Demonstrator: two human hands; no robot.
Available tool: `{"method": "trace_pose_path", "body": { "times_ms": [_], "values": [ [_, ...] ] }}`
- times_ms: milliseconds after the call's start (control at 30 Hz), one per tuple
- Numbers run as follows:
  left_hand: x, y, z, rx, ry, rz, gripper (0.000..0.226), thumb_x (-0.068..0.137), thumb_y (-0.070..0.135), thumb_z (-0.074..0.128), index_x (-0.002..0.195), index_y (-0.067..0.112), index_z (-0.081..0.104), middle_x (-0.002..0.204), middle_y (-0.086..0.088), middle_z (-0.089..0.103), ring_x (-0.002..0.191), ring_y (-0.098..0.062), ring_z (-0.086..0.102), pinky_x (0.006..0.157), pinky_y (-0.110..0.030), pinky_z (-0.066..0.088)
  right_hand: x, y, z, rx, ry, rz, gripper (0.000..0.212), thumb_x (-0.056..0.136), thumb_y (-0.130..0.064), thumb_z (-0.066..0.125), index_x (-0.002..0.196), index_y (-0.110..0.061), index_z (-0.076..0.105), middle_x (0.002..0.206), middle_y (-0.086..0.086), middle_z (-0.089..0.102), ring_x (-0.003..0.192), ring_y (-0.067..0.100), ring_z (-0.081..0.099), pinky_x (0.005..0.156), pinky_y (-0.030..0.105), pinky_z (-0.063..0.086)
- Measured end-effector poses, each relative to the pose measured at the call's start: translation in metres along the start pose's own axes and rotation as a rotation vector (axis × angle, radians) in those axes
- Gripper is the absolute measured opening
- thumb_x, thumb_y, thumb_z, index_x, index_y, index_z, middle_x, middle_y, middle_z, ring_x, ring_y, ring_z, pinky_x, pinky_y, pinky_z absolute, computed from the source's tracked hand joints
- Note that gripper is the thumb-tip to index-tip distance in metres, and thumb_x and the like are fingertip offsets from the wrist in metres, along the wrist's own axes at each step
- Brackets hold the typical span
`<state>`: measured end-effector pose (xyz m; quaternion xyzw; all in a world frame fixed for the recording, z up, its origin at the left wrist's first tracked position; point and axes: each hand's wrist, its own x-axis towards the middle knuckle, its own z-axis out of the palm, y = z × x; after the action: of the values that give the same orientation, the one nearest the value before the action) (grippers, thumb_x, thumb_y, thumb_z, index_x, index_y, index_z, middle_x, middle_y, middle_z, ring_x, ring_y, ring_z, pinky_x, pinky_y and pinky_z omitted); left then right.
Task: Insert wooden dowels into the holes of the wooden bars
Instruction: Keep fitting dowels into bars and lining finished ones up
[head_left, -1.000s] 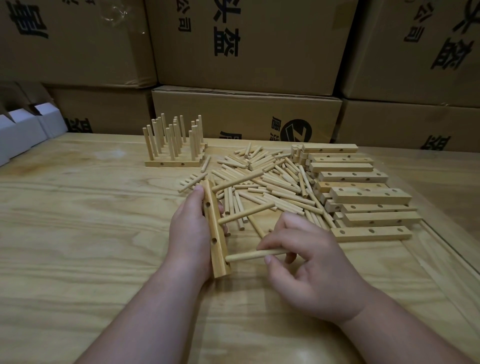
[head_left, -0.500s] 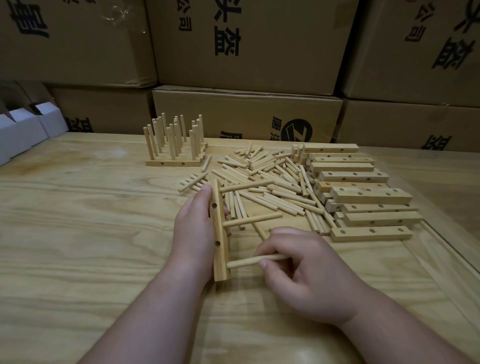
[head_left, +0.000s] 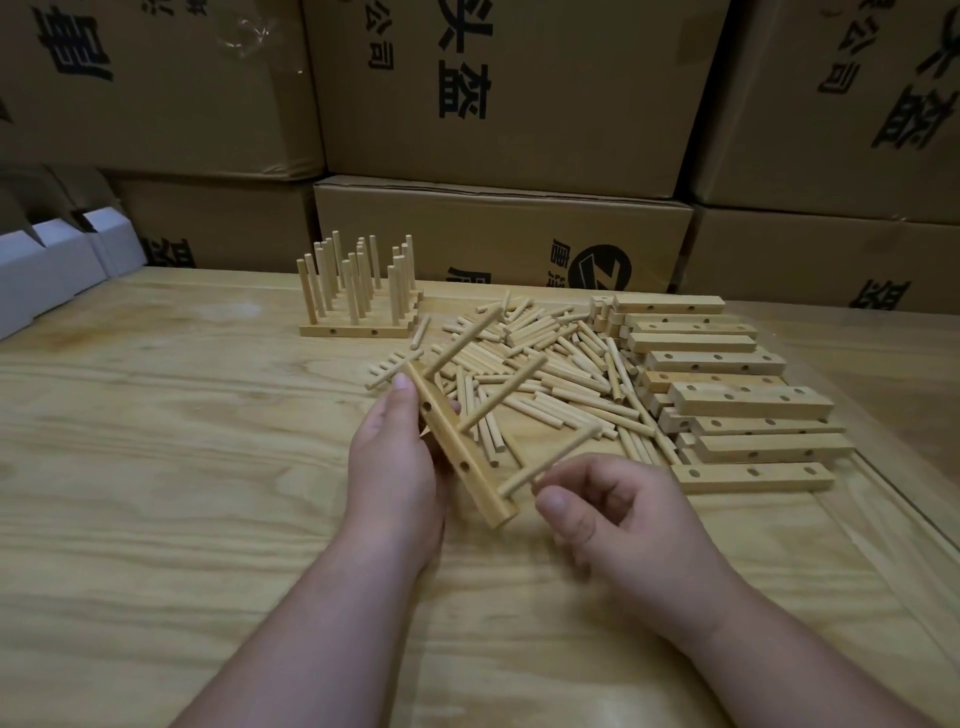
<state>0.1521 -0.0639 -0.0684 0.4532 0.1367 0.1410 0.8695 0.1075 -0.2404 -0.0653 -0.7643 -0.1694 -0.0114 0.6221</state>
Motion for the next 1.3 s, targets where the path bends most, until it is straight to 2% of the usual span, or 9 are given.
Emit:
{"method": "trace_pose_path", "body": {
  "times_ms": [67, 233, 400, 533, 667, 800, 933, 1067, 1300],
  "values": [
    [0.001, 0.0, 0.001, -0.023, -0.018, 0.007, 0.034, 0.104, 0.04, 0.049, 0.107, 0.011, 0.067, 0.076, -0.003, 0.074, 0.067, -0.018, 0.071, 0.064, -0.039, 0.059, 0.003, -0.002, 0.003, -0.022, 0.031, 0.033, 0.035, 0.071, -0.049, 0.086, 0.09, -0.021, 0.077, 0.07, 0.003, 0.069, 0.061, 0.01, 0.06, 0.057, 0.027, 0.052],
    [0.003, 0.004, -0.001, -0.128, -0.019, 0.037, 0.034, 0.106, 0.037, 0.046, 0.111, 0.009, 0.064, 0.088, -0.008, 0.076, 0.078, -0.024, 0.075, 0.061, -0.035, 0.058, 0.028, -0.012, 0.008, -0.254, 0.097, 0.067, 0.011, 0.08, -0.033, 0.082, 0.086, -0.026, 0.075, 0.066, -0.006, 0.068, 0.052, 0.0, 0.057, 0.049, 0.015, 0.046],
    [0.012, 0.01, -0.005, -0.296, 0.068, 0.053, 0.031, 0.108, 0.032, 0.043, 0.119, 0.011, 0.063, 0.105, -0.014, 0.077, 0.092, -0.029, 0.076, 0.067, -0.04, 0.06, 0.079, -0.024, 0.016, -0.598, 0.006, 0.05, 0.008, 0.088, -0.043, 0.072, 0.087, -0.036, 0.07, 0.075, -0.026, 0.067, 0.068, -0.005, 0.063, 0.048, 0.011, 0.042],
    [0.017, 0.011, -0.006, -0.318, 0.126, -0.035, 0.029, 0.107, 0.031, 0.042, 0.114, 0.014, 0.065, 0.089, -0.011, 0.075, 0.074, -0.024, 0.072, 0.055, -0.032, 0.056, 0.143, -0.029, 0.04, -0.638, -0.003, -0.015, 0.012, 0.091, -0.041, 0.07, 0.099, -0.033, 0.073, 0.081, -0.018, 0.07, 0.073, 0.0, 0.065, 0.065, 0.021, 0.053],
    [0.023, 0.011, -0.006, -0.305, 0.194, -0.09, 0.029, 0.106, 0.029, 0.041, 0.103, 0.013, 0.064, 0.064, -0.003, 0.062, 0.048, -0.015, 0.055, 0.043, -0.024, 0.043, 0.212, -0.02, 0.07, -0.693, -0.007, -0.073, 0.026, 0.09, -0.041, 0.072, 0.111, -0.027, 0.074, 0.09, -0.015, 0.067, 0.082, -0.001, 0.059, 0.065, 0.015, 0.041],
    [0.024, 0.012, -0.009, -0.287, 0.209, -0.116, 0.03, 0.106, 0.032, 0.041, 0.099, 0.014, 0.065, 0.06, -0.002, 0.058, 0.043, -0.013, 0.048, 0.044, -0.023, 0.036, 0.263, -0.002, 0.096, -0.766, -0.049, -0.031, 0.032, 0.091, -0.04, 0.07, 0.121, -0.027, 0.07, 0.107, -0.006, 0.072, 0.097, 0.015, 0.064, 0.08, 0.03, 0.048],
    [0.026, 0.016, -0.011, -0.272, 0.202, -0.148, 0.031, 0.106, 0.029, 0.041, 0.096, 0.011, 0.064, 0.055, -0.003, 0.055, 0.038, -0.015, 0.043, 0.043, -0.021, 0.03, 0.287, 0.015, 0.11, -0.841, -0.081, 0.004, 0.034, 0.092, -0.039, 0.069, 0.122, -0.024, 0.071, 0.117, 0.0, 0.072, 0.106, 0.022, 0.065, 0.086, 0.033, 0.05],
    [0.028, 0.018, -0.012, -0.261, 0.195, -0.153, 0.033, 0.106, 0.026, 0.038, 0.094, 0.008, 0.063, 0.05, -0.005, 0.053, 0.034, -0.015, 0.041, 0.041, -0.018, 0.028, 0.291, 0.025, 0.113, -0.937, -0.091, 0.038, 0.032, 0.093, -0.042, 0.066, 0.121, -0.027, 0.071, 0.115, -0.002, 0.071, 0.104, 0.021, 0.064, 0.08, 0.033, 0.05],
    [0.026, 0.016, -0.013, -0.218, 0.163, -0.164, 0.035, 0.106, 0.027, 0.037, 0.094, 0.007, 0.063, 0.051, -0.005, 0.053, 0.036, -0.015, 0.04, 0.04, -0.019, 0.029, 0.288, 0.024, 0.111, -1.214, -0.065, 0.033, 0.023, 0.094, -0.044, 0.062, 0.101, -0.026, 0.075, 0.088, -0.005, 0.07, 0.088, 0.022, 0.064, 0.076, 0.034, 0.056]
  ]
}}
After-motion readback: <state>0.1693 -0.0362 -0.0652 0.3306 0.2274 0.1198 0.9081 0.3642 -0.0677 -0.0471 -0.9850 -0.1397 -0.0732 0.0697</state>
